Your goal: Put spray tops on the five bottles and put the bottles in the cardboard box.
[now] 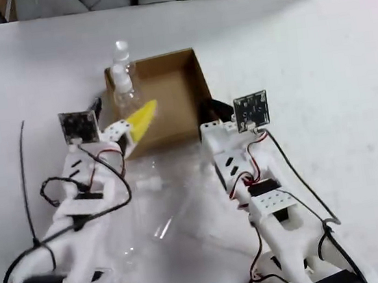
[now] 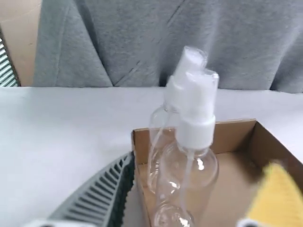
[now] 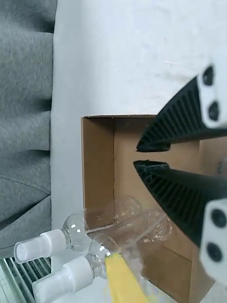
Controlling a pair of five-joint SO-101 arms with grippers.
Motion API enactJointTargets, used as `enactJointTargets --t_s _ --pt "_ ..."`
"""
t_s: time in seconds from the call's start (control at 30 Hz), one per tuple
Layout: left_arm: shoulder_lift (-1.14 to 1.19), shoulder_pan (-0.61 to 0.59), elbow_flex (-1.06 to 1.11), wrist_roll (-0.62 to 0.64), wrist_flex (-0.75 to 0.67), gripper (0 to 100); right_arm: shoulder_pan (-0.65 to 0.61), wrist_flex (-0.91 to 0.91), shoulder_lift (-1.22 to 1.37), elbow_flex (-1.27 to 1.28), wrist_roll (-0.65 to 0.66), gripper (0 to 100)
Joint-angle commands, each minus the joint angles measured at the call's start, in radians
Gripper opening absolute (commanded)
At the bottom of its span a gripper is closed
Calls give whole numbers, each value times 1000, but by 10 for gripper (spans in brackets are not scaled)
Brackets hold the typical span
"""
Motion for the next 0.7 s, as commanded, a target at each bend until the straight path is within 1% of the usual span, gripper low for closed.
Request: enactJointTargets --t_s 0.0,0.1,0.27,0.37,0.47,0.53,0.67 --pt "-153 -31 -6 9 157 193 1 5 -28 -43 -5 15" --pt "-245 -47 -6 8 307 111 1 5 -28 -43 -5 15" --pt "-398 -105 -6 9 560 67 1 5 -28 -43 -5 15" --pt "-493 -182 -6 5 744 47 1 7 -28 -43 -5 15" --pt "-570 -294 -3 3 922 34 1 7 -28 -41 -5 15" --pt "-619 -352 29 3 987 35 1 7 -28 -41 -5 15" --pt "-708 -400 133 3 993 35 1 7 -28 -41 -5 15"
